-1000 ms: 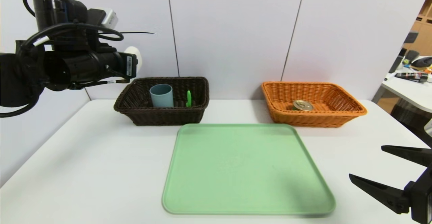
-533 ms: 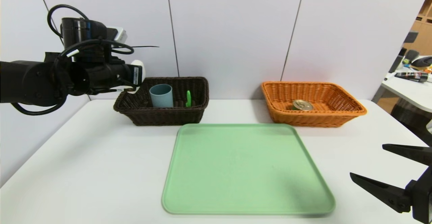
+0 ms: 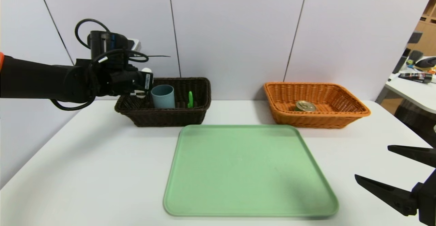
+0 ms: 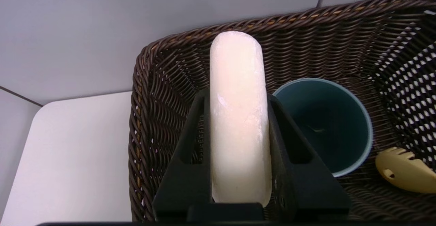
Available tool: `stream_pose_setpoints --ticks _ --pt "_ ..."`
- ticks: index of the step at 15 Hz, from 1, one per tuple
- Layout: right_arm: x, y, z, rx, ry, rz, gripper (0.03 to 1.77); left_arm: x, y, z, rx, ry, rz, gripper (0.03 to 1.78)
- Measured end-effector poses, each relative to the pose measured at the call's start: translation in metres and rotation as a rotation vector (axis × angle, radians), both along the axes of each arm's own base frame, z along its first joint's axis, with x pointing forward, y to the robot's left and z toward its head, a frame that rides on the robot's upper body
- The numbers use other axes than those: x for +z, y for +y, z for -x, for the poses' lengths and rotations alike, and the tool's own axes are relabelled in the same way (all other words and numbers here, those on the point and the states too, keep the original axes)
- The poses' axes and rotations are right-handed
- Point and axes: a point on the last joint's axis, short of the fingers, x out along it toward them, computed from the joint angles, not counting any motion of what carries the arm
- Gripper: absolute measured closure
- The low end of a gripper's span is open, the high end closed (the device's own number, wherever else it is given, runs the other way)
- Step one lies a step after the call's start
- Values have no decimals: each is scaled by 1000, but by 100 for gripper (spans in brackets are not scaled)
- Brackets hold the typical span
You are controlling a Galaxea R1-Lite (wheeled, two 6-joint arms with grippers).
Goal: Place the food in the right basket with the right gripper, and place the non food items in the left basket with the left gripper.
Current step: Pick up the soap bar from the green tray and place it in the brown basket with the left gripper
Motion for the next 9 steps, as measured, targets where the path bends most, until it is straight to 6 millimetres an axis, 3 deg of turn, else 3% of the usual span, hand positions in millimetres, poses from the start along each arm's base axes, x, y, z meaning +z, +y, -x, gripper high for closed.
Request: stream_pose_setpoints --ticks 9 --pt "0 0 0 7 -7 12 10 -33 19 -23 58 75 -11 133"
